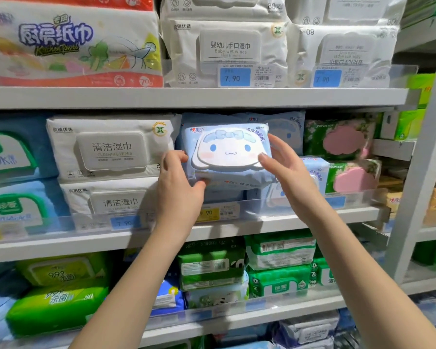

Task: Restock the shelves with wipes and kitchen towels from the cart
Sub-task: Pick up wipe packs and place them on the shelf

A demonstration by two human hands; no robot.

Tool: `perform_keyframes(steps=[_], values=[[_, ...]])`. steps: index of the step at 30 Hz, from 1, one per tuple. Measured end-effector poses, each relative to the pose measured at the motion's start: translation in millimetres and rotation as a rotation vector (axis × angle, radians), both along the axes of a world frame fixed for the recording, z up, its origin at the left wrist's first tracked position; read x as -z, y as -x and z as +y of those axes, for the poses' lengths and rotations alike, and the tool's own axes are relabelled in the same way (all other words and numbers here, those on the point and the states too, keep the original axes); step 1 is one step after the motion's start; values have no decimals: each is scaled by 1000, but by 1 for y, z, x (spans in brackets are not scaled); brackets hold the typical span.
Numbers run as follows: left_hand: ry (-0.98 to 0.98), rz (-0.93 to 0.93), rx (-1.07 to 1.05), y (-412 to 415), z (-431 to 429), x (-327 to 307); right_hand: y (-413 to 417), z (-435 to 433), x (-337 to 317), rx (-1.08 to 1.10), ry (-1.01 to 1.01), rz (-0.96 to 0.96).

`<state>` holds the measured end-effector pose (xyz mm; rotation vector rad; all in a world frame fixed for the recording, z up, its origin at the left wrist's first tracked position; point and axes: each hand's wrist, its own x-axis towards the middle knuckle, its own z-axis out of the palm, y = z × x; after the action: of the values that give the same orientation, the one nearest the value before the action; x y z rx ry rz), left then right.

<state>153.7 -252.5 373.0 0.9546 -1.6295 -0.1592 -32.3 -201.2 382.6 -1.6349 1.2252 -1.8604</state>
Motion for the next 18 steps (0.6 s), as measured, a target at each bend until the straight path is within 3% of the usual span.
perform_keyframes(steps=[6,14,18], values=[[93,-86,-130,6,-8,9,0,-22,7,115,69,57],[51,-133,-50,0,-9,13,-3,-30,23,244,156,181],[177,-264,-224,2,-15,21,-3,-36,32,378,80,345]])
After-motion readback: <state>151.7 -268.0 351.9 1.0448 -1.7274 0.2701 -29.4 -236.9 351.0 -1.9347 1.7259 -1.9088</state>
